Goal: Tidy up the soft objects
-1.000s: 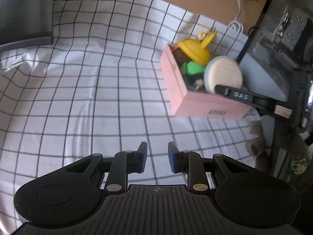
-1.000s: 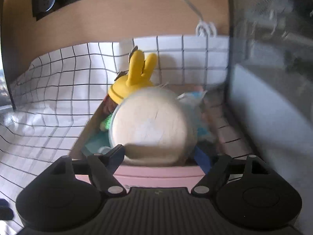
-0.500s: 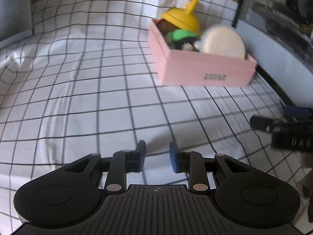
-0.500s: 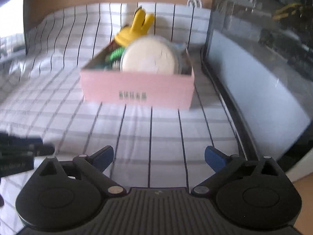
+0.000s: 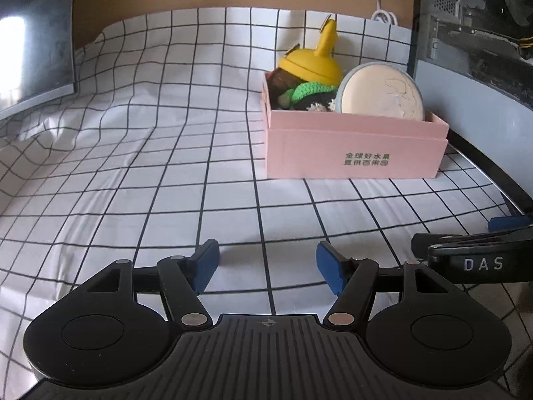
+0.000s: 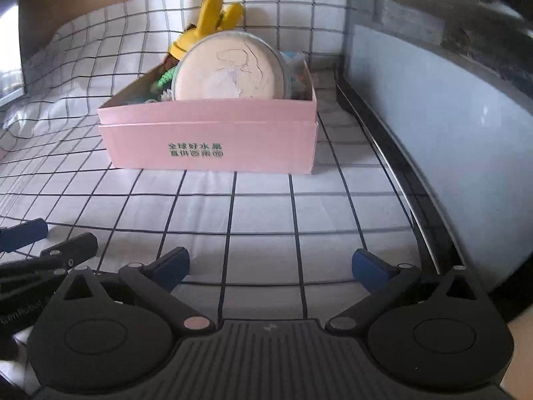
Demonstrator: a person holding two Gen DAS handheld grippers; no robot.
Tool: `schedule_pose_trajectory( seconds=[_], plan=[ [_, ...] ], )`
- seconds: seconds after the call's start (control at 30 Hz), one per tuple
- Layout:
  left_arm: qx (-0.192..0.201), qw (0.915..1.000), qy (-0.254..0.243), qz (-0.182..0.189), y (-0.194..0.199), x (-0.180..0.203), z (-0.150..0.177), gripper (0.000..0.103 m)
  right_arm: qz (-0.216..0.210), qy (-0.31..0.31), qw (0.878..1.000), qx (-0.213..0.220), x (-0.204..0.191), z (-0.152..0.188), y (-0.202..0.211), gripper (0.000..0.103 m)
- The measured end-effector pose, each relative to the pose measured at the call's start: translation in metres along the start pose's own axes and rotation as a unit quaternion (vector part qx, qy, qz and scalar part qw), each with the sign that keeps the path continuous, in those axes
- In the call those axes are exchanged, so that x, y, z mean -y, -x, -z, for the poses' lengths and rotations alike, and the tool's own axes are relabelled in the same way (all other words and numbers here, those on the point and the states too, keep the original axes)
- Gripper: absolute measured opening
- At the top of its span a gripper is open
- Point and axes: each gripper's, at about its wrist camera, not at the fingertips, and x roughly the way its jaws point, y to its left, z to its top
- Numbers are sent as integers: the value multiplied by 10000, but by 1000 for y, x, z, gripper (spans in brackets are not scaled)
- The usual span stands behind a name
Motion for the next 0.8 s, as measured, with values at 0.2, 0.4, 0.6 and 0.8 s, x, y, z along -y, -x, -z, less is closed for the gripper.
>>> schedule_pose_trajectory(
  seconds=[0.2,0.4,0.6,0.8],
  plan=[
    [-7,10000,29,-65,-4,4,-1,71,-51,-7,9995,298,-2,5,-2,103],
    [-19,10000,6,-37,-8,3,-3,73,-65,1,9994,338,-1,4,-4,103],
    [-22,10000,1,-38,-9,4,-4,74,-68,4,9994,337,-1,4,-4,103],
    [-20,10000,2,-19,-10,4,-4,74,-70,5,9994,338,-1,4,-4,103]
  ],
)
